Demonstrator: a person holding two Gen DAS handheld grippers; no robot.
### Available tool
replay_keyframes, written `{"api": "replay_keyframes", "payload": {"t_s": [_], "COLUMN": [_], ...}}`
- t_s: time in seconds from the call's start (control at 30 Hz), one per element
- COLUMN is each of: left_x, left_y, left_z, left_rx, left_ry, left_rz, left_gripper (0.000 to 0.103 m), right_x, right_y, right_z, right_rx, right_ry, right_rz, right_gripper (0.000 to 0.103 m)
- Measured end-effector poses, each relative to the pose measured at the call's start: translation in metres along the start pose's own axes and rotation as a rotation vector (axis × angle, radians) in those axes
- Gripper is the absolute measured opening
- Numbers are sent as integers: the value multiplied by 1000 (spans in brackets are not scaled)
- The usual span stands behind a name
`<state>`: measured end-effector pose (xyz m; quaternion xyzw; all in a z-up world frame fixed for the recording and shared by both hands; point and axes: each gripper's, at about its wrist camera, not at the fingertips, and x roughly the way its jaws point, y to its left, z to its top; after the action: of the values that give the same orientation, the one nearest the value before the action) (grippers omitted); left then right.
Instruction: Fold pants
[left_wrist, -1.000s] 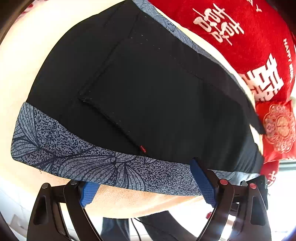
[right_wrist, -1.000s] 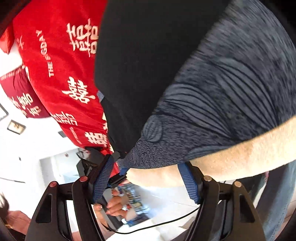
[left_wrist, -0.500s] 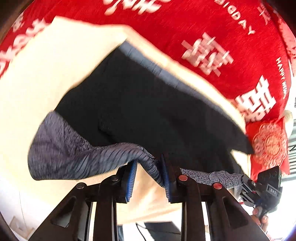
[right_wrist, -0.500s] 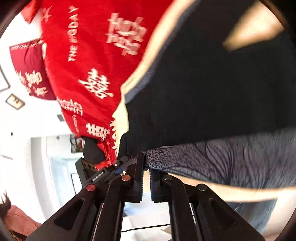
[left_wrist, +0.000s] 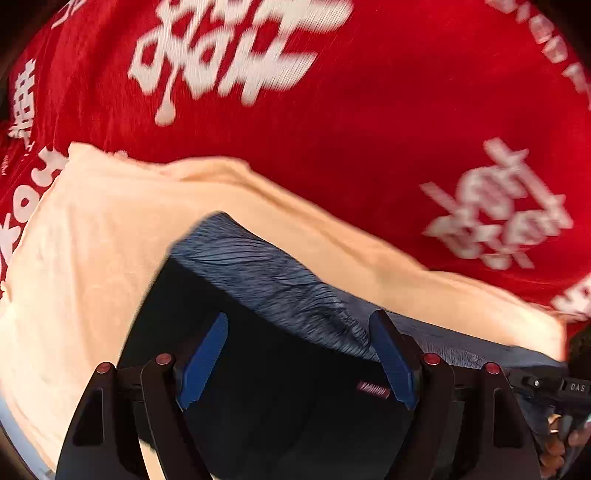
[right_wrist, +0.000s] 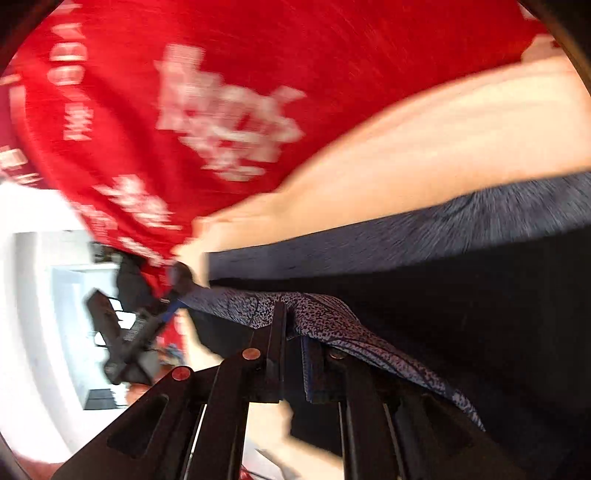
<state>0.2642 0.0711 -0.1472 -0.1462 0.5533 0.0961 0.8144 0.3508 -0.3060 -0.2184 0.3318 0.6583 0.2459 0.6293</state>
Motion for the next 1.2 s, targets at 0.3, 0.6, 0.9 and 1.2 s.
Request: {"api": "replay_keyframes", "payload": {"t_s": [0.3,0.6,0.9,1.2], "left_x": [-23,31,-10,-57], "left_y": [20,-35,-69,-184], "left_z": [-20,-51,-49,-152], "left_rx": [0,163,268,529], "left_ry": [11,50,57,176], "left_rz": [166,286,227,-32], "left_gripper": [80,94,95,95], "right_x": [-11,43,-53,-147], "right_y": [47,58,50,-35], "right_z": [2,1,-20,-163], "right_rx": [-153,-337,-249,43], "right_ry": [7,108,-103,-239], "right_rz": [-46,-239,-169,-187], "right_gripper": [80,40,61,61]}}
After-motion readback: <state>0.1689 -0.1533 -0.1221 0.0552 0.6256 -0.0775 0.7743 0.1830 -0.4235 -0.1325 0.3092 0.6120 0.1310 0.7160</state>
